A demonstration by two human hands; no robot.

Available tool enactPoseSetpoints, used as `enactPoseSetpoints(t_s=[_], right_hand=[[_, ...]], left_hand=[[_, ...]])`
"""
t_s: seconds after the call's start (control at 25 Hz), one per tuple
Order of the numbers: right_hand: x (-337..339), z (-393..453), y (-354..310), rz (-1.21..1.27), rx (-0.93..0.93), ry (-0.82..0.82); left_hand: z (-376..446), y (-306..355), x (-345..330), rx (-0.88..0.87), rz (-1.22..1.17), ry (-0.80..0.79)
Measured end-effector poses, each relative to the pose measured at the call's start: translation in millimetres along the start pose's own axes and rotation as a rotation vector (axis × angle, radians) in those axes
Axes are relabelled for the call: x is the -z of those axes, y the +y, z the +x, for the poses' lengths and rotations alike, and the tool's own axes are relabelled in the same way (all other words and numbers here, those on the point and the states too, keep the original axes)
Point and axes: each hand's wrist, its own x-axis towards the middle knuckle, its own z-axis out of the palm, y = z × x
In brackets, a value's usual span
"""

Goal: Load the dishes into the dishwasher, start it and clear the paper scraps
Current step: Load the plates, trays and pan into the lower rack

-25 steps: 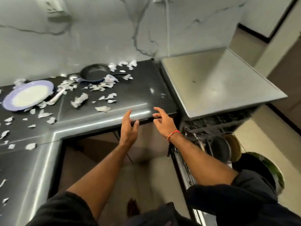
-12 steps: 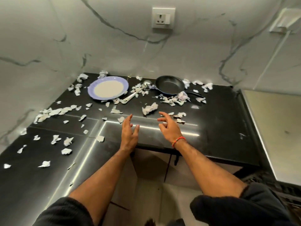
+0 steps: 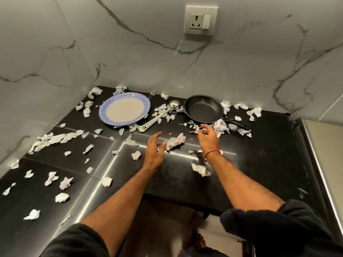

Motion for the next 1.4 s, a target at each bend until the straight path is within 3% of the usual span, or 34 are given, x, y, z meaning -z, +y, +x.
enactPoseSetpoints(t_s=[0.24, 0.4, 0.48, 0.68, 0.84, 1.04, 1.28, 1.4], right_hand=[[90, 106, 29, -0.272, -0.026, 0.221], [131, 159, 44, -0.745, -0.107, -0.027], [130, 175, 49, -0.846, -0.139, -0.144], [120, 189, 57, -0.702, -0.08, -0.092], [127, 173, 43, -0.51, 0.046, -0.034], [144, 114, 6, -0.391, 0.184, 0.174], [168, 38, -7, -0.488, 0.152, 0.455], [185, -6, 0, -0.467, 0.218, 0.466]], left_hand=[[97, 37, -72, 0.13, 0.005, -0.028], [147, 47, -114, 0.348, -0.121, -0.014], [165, 53, -130, 0.391, -0.126, 0.012], [181, 66, -150, 0.515, -0.232, 0.106], [167, 75, -130, 0.476, -0.364, 0.125], [126, 90, -88, 0.367, -0.452, 0.155], [50, 107, -51, 0.297, -0.4, -0.05], [5, 110, -44, 0.33, -0.486, -0.114]])
